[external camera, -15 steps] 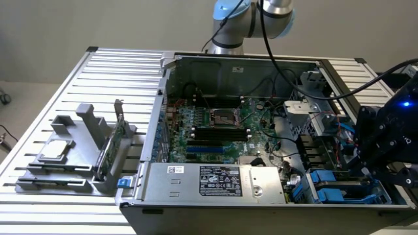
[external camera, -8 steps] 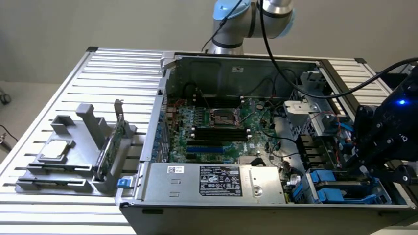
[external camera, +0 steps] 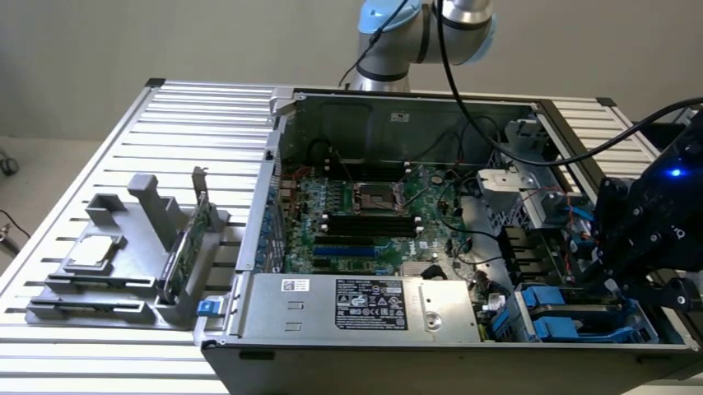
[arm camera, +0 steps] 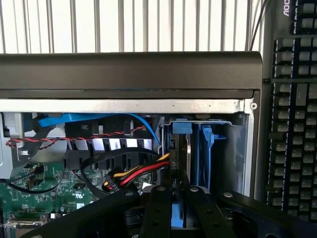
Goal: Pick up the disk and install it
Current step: 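Insert the first disk wire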
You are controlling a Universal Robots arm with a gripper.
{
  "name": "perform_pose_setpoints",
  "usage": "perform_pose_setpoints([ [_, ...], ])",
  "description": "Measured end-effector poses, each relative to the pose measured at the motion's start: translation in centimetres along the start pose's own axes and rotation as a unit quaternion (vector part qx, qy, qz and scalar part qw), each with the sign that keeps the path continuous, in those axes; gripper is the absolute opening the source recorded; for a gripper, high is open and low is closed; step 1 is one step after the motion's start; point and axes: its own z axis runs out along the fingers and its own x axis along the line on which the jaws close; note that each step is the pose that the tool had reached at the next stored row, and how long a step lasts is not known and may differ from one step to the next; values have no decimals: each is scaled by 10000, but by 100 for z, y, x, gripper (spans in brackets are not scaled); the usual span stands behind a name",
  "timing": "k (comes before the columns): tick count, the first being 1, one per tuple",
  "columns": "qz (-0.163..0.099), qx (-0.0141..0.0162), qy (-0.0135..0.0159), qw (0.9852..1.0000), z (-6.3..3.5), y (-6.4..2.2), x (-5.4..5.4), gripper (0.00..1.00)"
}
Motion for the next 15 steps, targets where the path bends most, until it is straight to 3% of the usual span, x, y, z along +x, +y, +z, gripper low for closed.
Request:
perform_pose_setpoints([
  [15, 0, -23, -42, 10000, 18, 6, 0, 16],
])
